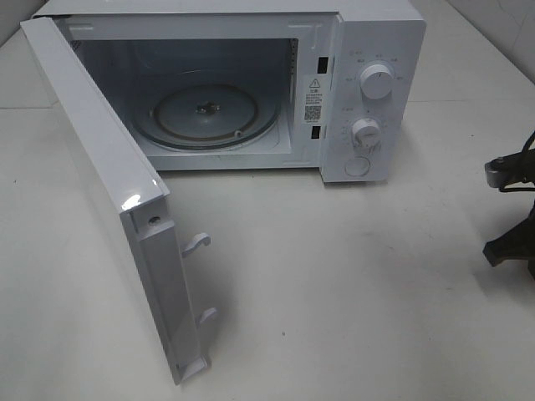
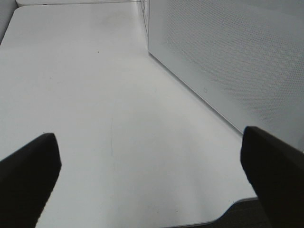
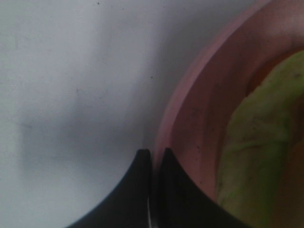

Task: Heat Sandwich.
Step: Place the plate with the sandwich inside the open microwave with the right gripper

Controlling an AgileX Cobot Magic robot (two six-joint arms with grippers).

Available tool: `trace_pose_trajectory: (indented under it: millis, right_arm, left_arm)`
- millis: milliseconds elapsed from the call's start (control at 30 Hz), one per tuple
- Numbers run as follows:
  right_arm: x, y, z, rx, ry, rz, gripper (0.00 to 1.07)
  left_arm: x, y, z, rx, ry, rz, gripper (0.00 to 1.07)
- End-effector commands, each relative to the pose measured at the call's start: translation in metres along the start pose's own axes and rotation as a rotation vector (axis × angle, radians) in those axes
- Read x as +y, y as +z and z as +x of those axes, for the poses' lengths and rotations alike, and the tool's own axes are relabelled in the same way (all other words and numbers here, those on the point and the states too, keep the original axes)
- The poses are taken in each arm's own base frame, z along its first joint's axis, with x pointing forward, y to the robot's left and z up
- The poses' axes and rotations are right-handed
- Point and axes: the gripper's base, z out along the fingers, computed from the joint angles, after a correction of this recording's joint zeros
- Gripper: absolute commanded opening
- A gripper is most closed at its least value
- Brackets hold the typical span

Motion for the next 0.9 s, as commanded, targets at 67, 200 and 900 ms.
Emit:
trace_pose_trajectory:
  millis: [67, 200, 900]
  right_arm:
    - [0.002, -0.006, 0.001, 0.011, -0.001, 0.016, 0.00]
    - [0.005, -0.016, 0.001, 0.004, -0.016, 0.066, 0.00]
    - [0.041, -0.050, 0.007, 0.011, -0.162, 0.126, 0.00]
  left_arm:
    - [0.000, -0.002, 0.001, -0.019, 0.000, 0.008, 0.98]
    - [0.000, -0.002, 0.001, -0.019, 0.000, 0.008, 0.98]
    - [0.000, -0.002, 0.001, -0.019, 0.000, 0.008, 0.98]
